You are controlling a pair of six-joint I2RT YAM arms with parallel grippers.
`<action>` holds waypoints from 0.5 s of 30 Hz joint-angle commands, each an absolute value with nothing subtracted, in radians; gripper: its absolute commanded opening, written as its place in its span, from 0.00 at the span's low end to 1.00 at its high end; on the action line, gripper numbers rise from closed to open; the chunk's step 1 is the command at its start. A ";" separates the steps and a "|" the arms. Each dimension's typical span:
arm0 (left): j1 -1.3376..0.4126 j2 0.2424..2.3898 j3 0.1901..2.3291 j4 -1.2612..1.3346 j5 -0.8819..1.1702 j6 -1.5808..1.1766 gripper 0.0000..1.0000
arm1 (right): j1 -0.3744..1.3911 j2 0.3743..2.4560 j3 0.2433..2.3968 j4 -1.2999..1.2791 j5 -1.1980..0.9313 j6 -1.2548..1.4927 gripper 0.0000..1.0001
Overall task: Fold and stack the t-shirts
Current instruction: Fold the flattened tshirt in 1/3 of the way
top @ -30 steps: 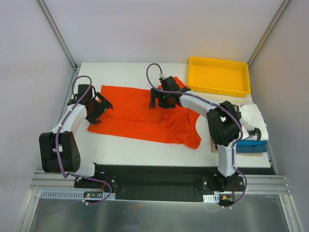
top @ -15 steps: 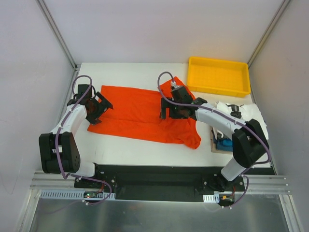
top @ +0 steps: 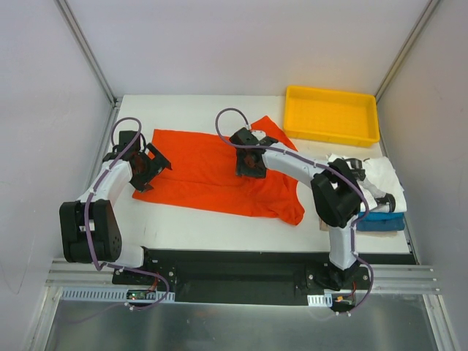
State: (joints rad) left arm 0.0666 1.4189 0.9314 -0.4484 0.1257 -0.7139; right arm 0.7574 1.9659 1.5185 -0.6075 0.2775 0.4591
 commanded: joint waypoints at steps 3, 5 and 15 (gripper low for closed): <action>0.072 1.400 0.934 -0.446 0.129 -0.687 0.99 | 0.755 2.057 1.650 -0.666 0.328 0.502 0.48; 0.074 1.402 0.934 -0.446 0.130 -0.687 0.99 | 0.753 2.083 1.664 -0.686 0.319 0.509 0.47; 0.078 1.397 0.930 -0.446 0.132 -0.690 0.99 | 0.761 2.079 1.703 -0.709 0.414 0.493 0.00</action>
State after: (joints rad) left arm 0.0669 1.4189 0.9314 -0.4488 0.1265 -0.7116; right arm 0.7567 2.1098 1.6577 -0.6865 0.3481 0.4999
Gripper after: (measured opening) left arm 0.993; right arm 0.013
